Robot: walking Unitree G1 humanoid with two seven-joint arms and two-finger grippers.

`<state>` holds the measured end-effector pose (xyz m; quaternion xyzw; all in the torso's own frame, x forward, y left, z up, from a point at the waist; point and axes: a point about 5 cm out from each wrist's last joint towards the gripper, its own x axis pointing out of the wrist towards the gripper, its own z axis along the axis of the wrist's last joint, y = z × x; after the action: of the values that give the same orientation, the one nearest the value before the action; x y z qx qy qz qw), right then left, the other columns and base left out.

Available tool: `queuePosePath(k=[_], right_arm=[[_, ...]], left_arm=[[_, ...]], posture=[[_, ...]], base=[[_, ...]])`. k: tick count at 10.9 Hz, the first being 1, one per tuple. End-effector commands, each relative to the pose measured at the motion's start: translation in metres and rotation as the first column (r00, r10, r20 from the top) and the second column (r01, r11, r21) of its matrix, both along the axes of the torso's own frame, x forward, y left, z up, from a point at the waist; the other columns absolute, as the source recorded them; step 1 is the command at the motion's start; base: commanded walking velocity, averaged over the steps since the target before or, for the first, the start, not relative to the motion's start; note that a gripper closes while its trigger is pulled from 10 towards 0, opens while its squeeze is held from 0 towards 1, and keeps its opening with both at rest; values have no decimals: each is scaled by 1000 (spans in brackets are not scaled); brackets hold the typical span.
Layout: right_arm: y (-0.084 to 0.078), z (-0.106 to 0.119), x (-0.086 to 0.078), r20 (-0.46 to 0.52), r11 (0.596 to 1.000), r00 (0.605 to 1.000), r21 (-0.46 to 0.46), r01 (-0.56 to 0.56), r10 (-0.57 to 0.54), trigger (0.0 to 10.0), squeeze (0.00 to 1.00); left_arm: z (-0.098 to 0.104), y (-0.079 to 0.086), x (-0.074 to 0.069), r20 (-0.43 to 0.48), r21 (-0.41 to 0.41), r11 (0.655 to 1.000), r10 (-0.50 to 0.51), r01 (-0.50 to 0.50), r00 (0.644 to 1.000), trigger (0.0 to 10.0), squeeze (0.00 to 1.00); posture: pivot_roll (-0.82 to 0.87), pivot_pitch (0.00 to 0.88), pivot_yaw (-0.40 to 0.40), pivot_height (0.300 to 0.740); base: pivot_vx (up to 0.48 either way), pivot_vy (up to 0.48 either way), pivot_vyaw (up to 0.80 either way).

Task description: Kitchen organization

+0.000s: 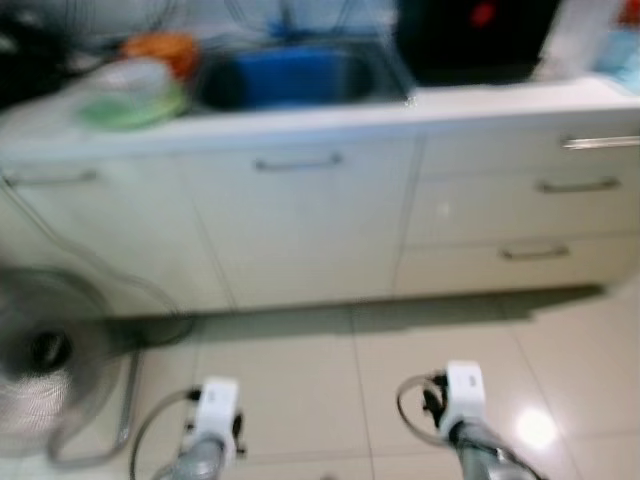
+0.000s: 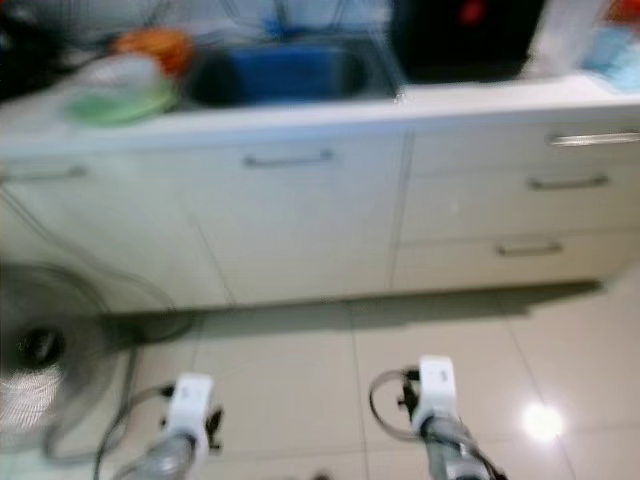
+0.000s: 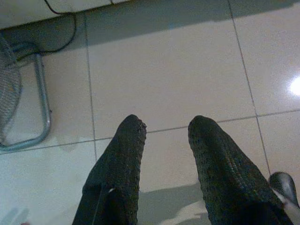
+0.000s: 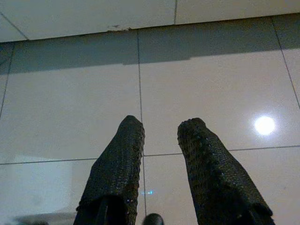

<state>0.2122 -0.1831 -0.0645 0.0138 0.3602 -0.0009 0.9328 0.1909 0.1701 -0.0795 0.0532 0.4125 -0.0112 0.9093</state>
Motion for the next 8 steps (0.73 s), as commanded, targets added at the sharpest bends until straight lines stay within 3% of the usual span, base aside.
queuePosePath(k=[1,5,8], right_arm=[[2,0,0,-1,1000,1000,6,-4,4,10000,0],[2,0,0,-2,1000,1000,4,-12,12,10000,0],[2,1,1,1,1000,1000,2,-20,20,10000,0]], left_arm=[[3,2,5,17,16,1000,-3,3,1000,10000,0],[3,0,6,20,16,1000,-3,3,1000,10000,0],[3,0,5,19,16,1000,2,-2,1000,10000,0]], posture=[[50,0,67,740],[54,0,64,740],[58,0,58,740]], base=[[296,0,0],[365,0,0],[365,0,690]])
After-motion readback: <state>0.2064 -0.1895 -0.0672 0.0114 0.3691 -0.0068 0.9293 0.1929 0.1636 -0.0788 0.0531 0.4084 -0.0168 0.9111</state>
